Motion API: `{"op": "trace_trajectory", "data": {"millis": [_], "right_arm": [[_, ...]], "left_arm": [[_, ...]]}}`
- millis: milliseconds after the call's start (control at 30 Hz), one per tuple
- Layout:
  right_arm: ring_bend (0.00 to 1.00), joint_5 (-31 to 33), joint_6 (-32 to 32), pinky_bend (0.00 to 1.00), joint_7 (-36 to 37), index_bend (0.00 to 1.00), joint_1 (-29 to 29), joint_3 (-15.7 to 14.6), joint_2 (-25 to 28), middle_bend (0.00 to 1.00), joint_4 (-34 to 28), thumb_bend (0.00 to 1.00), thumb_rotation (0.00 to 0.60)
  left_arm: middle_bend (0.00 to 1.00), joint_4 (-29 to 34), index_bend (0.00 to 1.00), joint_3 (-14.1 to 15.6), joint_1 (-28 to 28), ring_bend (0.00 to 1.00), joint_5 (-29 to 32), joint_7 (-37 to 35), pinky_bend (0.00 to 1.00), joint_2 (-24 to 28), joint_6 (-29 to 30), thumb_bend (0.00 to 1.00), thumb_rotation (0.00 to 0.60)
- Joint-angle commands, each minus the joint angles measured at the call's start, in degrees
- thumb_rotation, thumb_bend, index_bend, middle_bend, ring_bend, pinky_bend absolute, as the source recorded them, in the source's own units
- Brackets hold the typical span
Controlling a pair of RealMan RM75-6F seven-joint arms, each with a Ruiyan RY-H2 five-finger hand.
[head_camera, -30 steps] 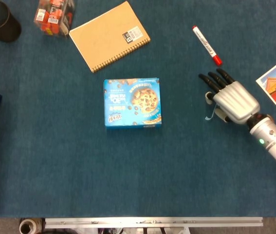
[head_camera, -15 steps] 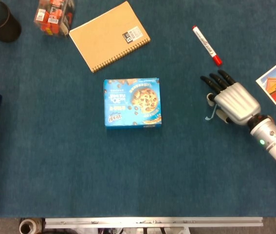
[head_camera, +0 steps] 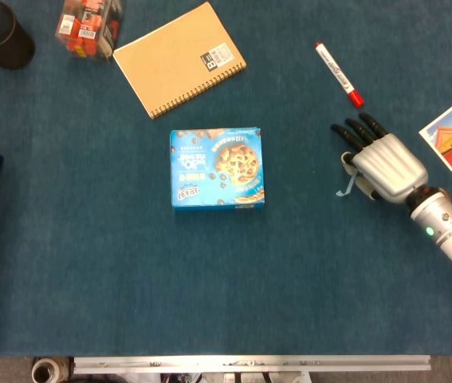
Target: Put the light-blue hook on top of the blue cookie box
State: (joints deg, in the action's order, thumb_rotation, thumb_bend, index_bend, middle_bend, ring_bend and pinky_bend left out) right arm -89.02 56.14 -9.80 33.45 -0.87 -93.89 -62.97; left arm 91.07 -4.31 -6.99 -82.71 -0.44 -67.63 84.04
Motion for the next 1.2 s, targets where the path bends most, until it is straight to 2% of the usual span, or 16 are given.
{"op": "trace_trajectory", "data": {"millis": [33,400,633,833,1200], "right_arm": [[0.0,0.16,-0.13,0.0,-0.13,0.54,0.05,0.02,-0.02,0.1,0.01,0.37,0.6],[0.0,0.59,-0.33,0.0,-0.8,0.57,0.11,-0.07,-0.24,0.12,0.37,0.37,0.6],[0.0,0.88,-0.34,0.0,-0.79,0.58,0.23,0.11,-0.49,0.12,0.78,0.41,0.6],[0.0,0.45,1.18,0.0,-0.37,0.59,0.2,0.5,0.71,0.13,-0.7,0.41,0.6],[0.0,-2.86,5.2,0.0,-5.04,0.59,4.11,4.62,5.81,0.14,-7.79,0.41,0.6]], "left_arm": [[0.35,-0.08,0.22,0.01,0.0,0.29,0.06,0.0,0.25,-0.03,-0.09,0.43,0.6],[0.35,-0.46,0.22,-0.04,-0.07,0.29,0.04,-0.23,0.25,-0.12,-0.24,0.43,0.6],[0.35,-0.53,0.22,-0.04,-0.02,0.29,0.0,-0.32,0.25,-0.11,-0.2,0.43,0.6],[0.35,-0.42,0.22,-0.05,0.04,0.29,-0.06,-0.24,0.25,0.03,-0.07,0.43,0.6],[0.35,0.81,0.22,0.25,-0.1,0.29,-1.35,0.79,0.25,0.45,0.33,0.43,0.6]]}}
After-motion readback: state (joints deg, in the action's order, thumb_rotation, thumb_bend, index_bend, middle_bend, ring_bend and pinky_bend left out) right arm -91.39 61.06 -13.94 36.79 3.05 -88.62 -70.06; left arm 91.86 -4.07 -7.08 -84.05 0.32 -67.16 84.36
